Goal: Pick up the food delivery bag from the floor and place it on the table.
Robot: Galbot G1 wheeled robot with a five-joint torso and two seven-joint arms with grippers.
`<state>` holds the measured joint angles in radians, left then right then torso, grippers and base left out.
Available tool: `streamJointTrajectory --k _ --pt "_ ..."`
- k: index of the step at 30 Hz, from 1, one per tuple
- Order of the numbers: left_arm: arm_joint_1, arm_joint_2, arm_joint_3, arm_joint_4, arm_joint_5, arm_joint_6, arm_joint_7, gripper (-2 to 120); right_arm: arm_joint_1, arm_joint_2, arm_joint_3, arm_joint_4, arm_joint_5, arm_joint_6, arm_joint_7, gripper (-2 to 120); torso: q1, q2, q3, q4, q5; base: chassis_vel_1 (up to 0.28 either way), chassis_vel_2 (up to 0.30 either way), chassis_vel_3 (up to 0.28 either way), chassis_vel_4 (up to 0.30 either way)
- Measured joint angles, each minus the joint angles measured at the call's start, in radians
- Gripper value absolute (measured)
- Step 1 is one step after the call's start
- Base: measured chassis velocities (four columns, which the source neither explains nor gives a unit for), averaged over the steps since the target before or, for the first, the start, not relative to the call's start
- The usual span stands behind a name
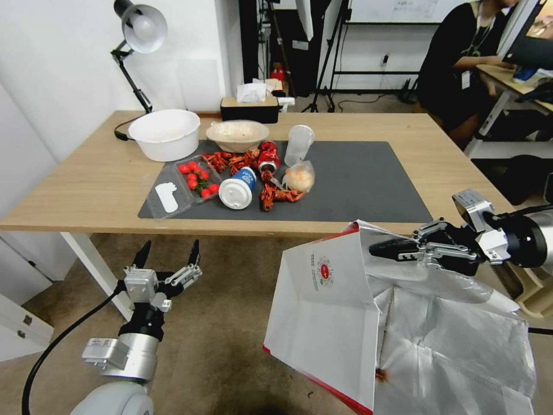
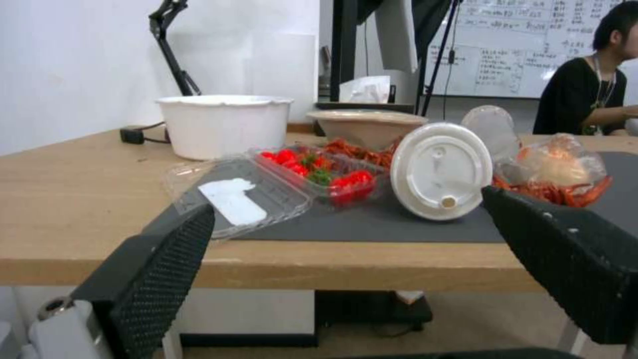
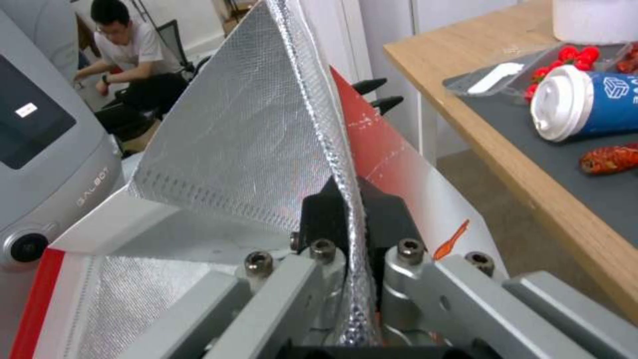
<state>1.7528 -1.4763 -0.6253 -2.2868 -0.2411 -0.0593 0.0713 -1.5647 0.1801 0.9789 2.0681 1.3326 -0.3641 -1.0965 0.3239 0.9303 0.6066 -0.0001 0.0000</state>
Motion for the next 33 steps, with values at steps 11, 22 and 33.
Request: streamJointTrajectory --k 11,22,33 --pt "-0.001 -0.001 0.001 0.000 0.000 -0.001 0.000 100 0.001 -0.001 0.001 0.000 0.001 0.002 0.001 0 0.026 0.058 0.032 0.0000 0.0000 0.000 0.000 0.000 0.000" --pt "-0.002 -0.002 0.001 0.003 0.000 -0.001 0.000 100 0.000 0.001 0.001 0.000 -0.001 0.003 0.002 0 0.047 0.107 0.060 -0.0001 0.0000 0.000 0.000 0.000 0.000" --pt "-0.001 -0.002 0.004 0.008 -0.001 -0.009 -0.001 100 0.000 0.003 0.001 -0.001 -0.001 0.004 0.002 0 0.070 0.159 0.089 0.0000 0.0000 0.000 0.000 0.000 0.000"
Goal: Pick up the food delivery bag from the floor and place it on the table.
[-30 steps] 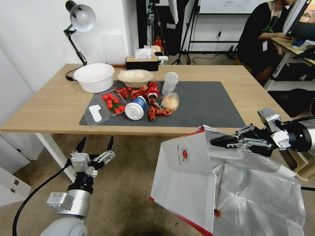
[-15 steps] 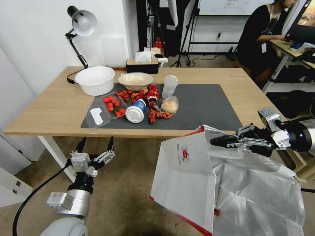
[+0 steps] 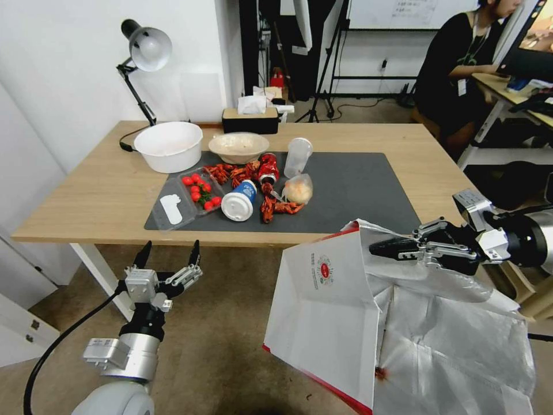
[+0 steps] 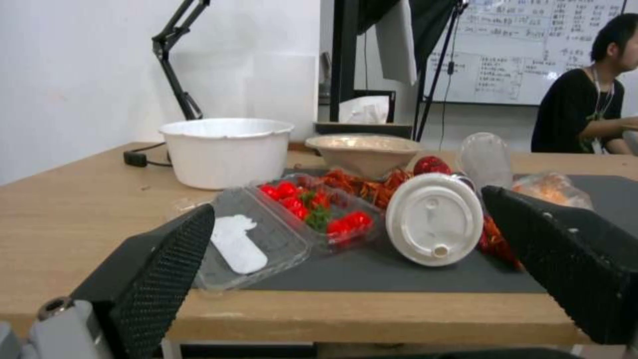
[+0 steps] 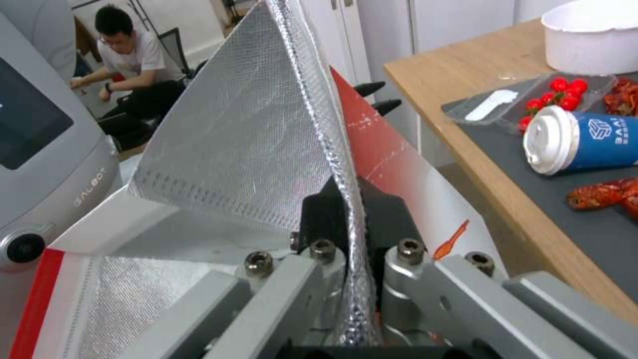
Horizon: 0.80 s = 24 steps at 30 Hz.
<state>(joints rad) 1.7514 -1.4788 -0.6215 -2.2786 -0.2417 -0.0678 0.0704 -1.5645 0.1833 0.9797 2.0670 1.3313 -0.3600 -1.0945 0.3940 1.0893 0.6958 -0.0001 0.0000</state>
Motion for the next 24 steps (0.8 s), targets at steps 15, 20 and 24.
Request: streamJointTrajectory --k 15,20,24 --pt "0.001 0.001 0.003 0.000 0.002 -0.007 0.000 100 0.000 0.002 0.000 0.002 0.001 0.000 0.003 0 0.015 0.035 0.020 0.0000 0.0001 0.000 0.000 0.000 0.000" --pt "0.001 0.001 0.003 -0.001 0.002 -0.009 0.001 100 -0.001 0.003 0.003 0.009 0.010 0.002 0.019 0 0.014 0.033 0.019 0.0000 0.0001 0.000 0.000 0.000 0.000" --pt "0.004 0.003 0.001 -0.001 0.002 -0.013 0.001 100 0.000 0.004 0.015 0.015 0.034 0.007 0.044 0 0.013 0.031 0.017 0.0000 0.0001 0.000 0.000 0.000 0.000"
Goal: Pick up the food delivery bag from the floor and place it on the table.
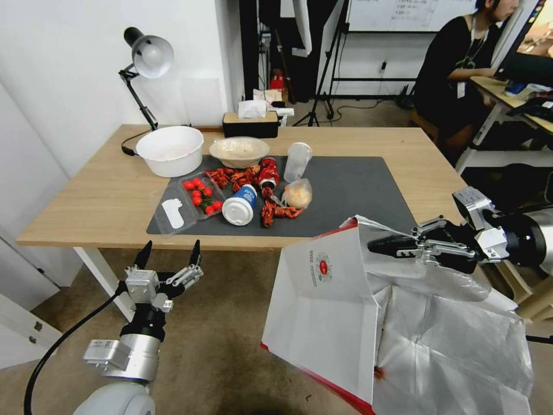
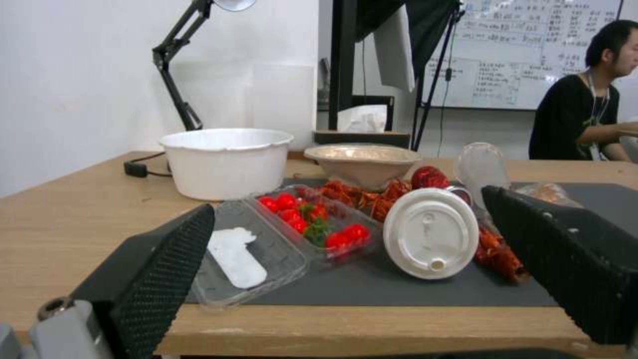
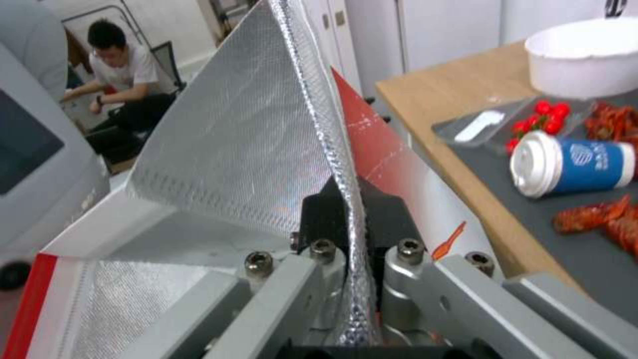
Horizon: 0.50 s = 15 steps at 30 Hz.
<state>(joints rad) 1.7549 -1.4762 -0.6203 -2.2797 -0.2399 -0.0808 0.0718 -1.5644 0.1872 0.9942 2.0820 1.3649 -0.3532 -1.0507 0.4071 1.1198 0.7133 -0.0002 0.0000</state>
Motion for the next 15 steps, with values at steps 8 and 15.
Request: streamJointTrajectory --k 8,15 --pt "0.004 -0.001 0.000 -0.004 0.000 -0.007 0.001 100 0.044 0.008 0.065 0.005 0.111 0.011 0.092 0 -0.001 -0.003 -0.002 0.0001 -0.0001 0.000 0.000 0.000 0.000" --pt "0.004 -0.003 0.001 -0.005 0.001 -0.010 0.005 100 0.101 0.026 0.100 0.004 0.219 0.038 0.241 0 -0.002 -0.005 -0.003 0.0000 0.0000 0.000 0.000 0.000 0.000"
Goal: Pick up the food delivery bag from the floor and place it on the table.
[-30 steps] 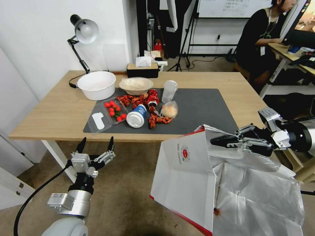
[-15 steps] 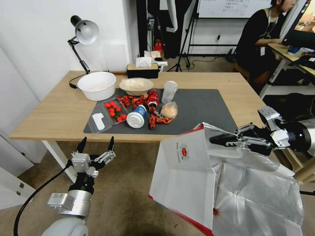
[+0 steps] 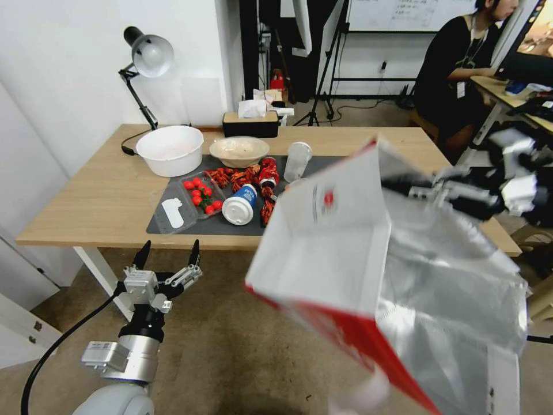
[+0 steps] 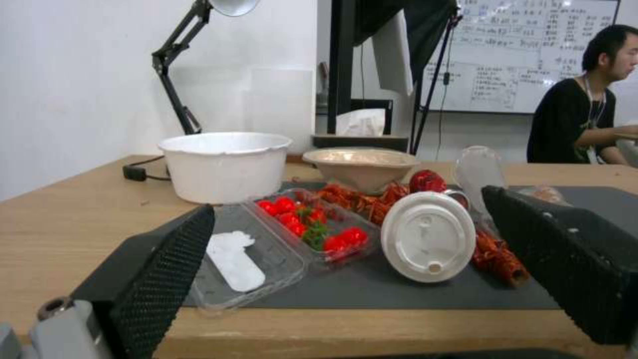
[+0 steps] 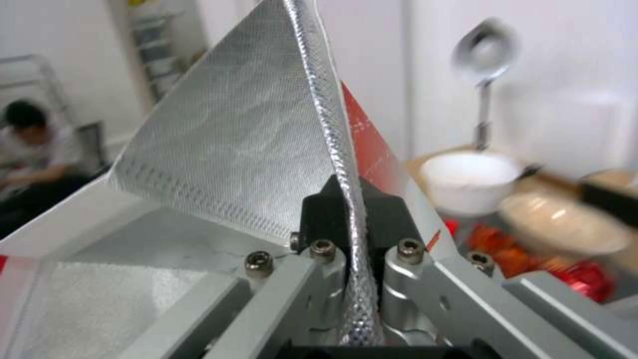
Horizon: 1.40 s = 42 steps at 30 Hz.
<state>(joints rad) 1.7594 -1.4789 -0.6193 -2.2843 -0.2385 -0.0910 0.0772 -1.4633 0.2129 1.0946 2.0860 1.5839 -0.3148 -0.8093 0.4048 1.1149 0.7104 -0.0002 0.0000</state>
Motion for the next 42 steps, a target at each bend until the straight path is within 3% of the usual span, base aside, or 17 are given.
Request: streamJointTrajectory --k 11,18,34,42 --pt "-0.002 0.000 0.003 0.000 0.001 0.000 0.006 100 0.039 0.047 -0.038 0.087 0.053 0.158 0.466 0 -0.001 -0.002 -0.001 0.0001 0.0000 0.000 0.000 0.000 0.000" --pt "-0.003 -0.003 0.007 0.001 0.002 0.000 0.012 100 0.025 0.086 -0.055 0.104 0.031 0.219 0.613 0 -0.001 -0.003 -0.002 0.0000 0.0000 0.000 0.000 0.000 0.000" --pt "0.002 -0.013 0.010 0.002 0.009 -0.006 0.020 100 0.002 0.208 -0.101 0.077 -0.041 0.256 0.691 0 -0.002 -0.004 -0.002 0.0000 0.0000 0.000 0.000 0.000 0.000" --pt "0.002 -0.015 0.012 0.004 0.010 -0.008 0.022 100 0.003 0.225 -0.106 0.050 -0.060 0.248 0.720 0 -0.002 -0.004 -0.002 0.0000 0.0000 0.000 0.000 0.000 0.000"
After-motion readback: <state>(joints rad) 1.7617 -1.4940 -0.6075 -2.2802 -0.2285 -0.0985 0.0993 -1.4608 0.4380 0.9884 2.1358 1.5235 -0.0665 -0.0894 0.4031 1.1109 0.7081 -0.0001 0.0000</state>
